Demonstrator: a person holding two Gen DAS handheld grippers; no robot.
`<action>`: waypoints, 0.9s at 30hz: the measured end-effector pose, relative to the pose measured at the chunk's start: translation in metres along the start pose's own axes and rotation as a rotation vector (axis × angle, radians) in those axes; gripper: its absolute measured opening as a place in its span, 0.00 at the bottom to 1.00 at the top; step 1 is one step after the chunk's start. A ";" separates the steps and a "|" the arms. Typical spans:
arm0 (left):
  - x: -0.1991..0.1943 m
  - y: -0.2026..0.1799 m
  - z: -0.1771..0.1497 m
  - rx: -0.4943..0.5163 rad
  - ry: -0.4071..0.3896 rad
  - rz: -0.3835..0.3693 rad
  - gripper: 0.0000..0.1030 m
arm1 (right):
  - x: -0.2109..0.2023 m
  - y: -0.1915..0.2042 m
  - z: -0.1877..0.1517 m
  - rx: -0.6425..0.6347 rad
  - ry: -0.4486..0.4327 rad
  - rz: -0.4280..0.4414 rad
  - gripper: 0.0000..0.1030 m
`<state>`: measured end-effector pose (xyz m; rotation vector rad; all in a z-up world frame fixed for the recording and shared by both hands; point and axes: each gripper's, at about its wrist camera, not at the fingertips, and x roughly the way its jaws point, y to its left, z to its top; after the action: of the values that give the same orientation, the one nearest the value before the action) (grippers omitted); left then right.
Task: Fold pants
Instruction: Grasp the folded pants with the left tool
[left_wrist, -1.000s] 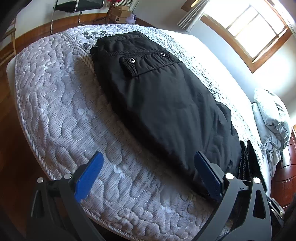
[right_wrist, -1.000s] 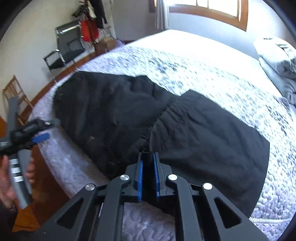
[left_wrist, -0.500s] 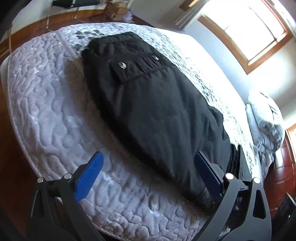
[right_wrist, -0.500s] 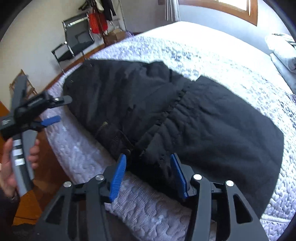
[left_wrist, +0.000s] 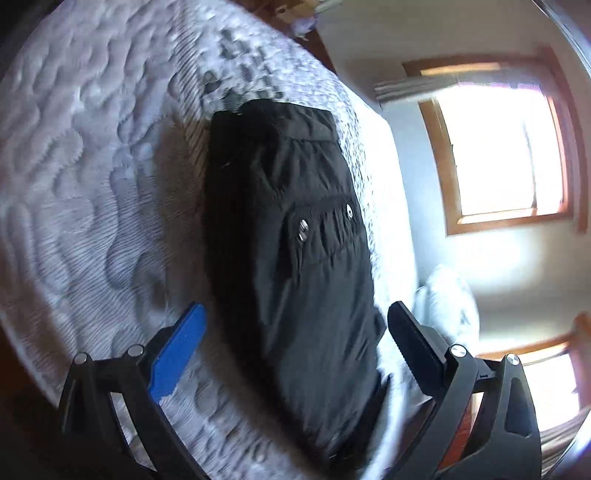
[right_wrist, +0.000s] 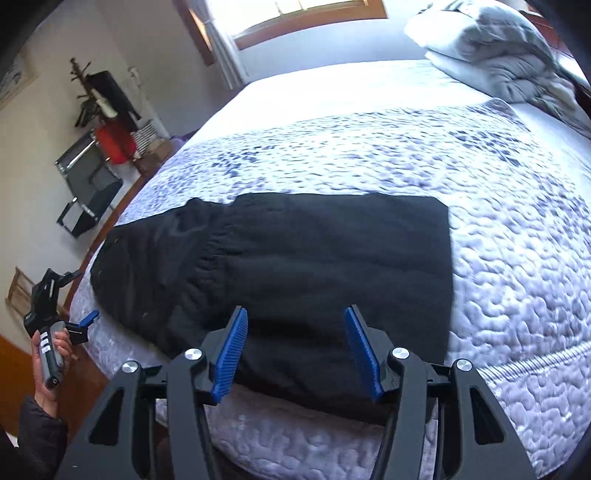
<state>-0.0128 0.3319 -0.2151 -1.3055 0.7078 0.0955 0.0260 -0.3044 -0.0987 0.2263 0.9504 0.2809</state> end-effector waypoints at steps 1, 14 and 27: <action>0.005 0.004 0.003 -0.030 0.009 -0.017 0.95 | 0.001 0.000 0.000 -0.003 0.002 -0.001 0.55; 0.033 0.015 0.012 -0.178 0.015 -0.190 0.96 | 0.020 0.013 -0.005 -0.051 0.026 0.003 0.54; 0.046 0.021 0.000 -0.151 0.046 -0.105 0.61 | 0.032 0.015 -0.011 -0.060 0.059 -0.024 0.54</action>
<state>0.0140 0.3231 -0.2569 -1.4911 0.6803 0.0348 0.0325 -0.2791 -0.1247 0.1523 1.0006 0.2949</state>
